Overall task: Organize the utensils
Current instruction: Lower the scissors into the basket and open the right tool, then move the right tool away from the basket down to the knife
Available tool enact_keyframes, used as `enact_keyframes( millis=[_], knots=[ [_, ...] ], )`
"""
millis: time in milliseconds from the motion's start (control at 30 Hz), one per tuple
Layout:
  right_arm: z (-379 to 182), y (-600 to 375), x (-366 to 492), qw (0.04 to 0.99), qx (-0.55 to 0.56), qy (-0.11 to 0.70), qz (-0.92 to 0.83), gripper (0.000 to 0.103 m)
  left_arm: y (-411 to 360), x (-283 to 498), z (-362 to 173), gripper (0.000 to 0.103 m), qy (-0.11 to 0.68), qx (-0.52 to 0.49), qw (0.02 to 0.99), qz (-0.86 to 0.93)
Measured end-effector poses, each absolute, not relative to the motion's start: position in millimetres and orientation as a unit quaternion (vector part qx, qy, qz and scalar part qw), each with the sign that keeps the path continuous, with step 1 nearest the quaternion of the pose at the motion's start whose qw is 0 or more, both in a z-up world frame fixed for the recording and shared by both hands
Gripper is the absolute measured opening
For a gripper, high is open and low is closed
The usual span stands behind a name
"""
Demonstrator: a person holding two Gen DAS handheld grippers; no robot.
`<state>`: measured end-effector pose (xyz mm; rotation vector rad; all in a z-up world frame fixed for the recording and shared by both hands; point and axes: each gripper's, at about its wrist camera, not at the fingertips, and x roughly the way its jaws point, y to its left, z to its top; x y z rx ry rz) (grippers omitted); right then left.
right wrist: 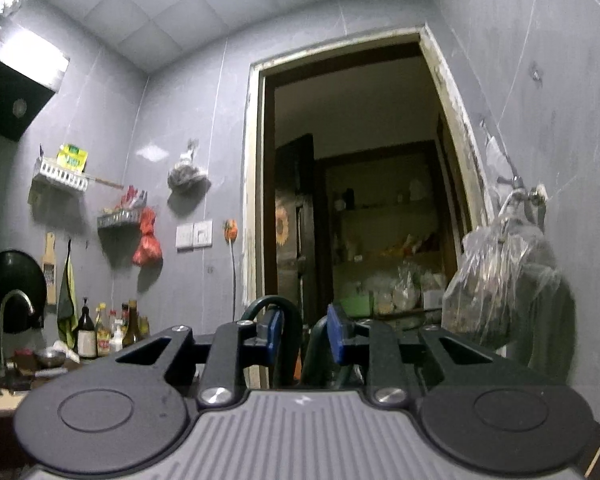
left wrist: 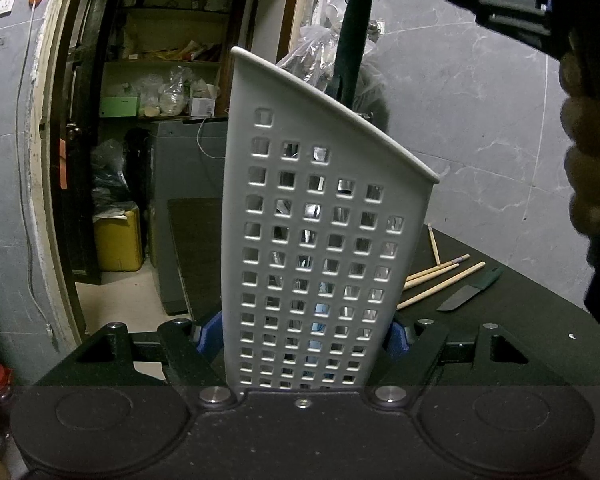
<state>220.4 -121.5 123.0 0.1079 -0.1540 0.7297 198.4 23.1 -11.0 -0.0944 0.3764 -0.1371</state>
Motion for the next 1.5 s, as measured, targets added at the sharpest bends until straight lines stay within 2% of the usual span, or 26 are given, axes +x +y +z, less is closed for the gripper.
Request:
enact_keyframes(
  millis=[233,400,433,500,733,900,1000,1300,1500],
  knots=[
    [120.6,-104.2,218.6,0.930,-0.015,-0.007,0.368,0.029,23.2,198.5,-11.2,0.077,0.187,-0.047,0.979,-0.068],
    [112.0,-85.4,213.7,0.925,-0.088,0.054,0.366,0.034,23.3,198.5,-11.2,0.077,0.187,-0.047,0.979,-0.069],
    [109.2,-84.0,211.9,0.924,-0.096,0.061,0.365,0.038,23.7,198.1,-11.3,0.077,0.187,-0.047,0.979,-0.069],
    [107.1,-84.5,206.4,0.923,-0.104,0.065,0.364,0.054,24.3,197.4,-11.1,0.077,0.187,-0.047,0.979,-0.069],
    [109.6,-98.7,192.6,0.926,-0.105,0.074,0.356,0.064,24.1,197.8,-11.4,0.077,0.187,-0.047,0.979,-0.069],
    [108.8,-120.9,185.1,0.938,-0.091,0.067,0.329,0.088,25.0,196.2,-11.3,0.077,0.187,-0.046,0.979,-0.068],
    [105.2,-139.0,180.1,0.947,-0.078,0.065,0.305,0.100,24.7,195.2,-11.1,0.077,0.188,-0.045,0.979,-0.067],
    [77.1,-197.6,170.2,0.966,-0.038,0.105,0.232,0.103,21.0,193.2,-8.8,0.077,0.190,-0.041,0.979,-0.062],
    [52.0,-221.2,175.2,0.969,-0.021,0.163,0.185,0.103,17.4,192.0,-6.9,0.077,0.192,-0.037,0.979,-0.061]
  ],
)
